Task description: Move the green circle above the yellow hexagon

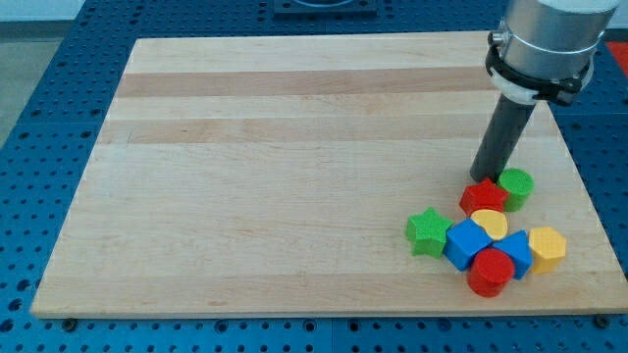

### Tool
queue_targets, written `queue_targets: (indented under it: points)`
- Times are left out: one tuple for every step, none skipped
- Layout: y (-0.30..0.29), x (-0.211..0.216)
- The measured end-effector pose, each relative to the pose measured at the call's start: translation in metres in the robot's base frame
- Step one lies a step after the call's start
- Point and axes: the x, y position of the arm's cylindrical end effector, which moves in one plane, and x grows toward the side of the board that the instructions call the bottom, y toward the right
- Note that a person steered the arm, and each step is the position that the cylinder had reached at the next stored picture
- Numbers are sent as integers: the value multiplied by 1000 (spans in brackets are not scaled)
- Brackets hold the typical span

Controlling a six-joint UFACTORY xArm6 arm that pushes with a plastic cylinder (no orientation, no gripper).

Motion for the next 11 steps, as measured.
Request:
queue_targets:
  points:
    - [1,4]
    - [4,-34]
    - [17,-31]
    - [24,-5]
    - [25,18]
    - [25,32]
    - [26,35]
    - [26,38]
    - [28,27]
    - [67,27]
    - [75,27]
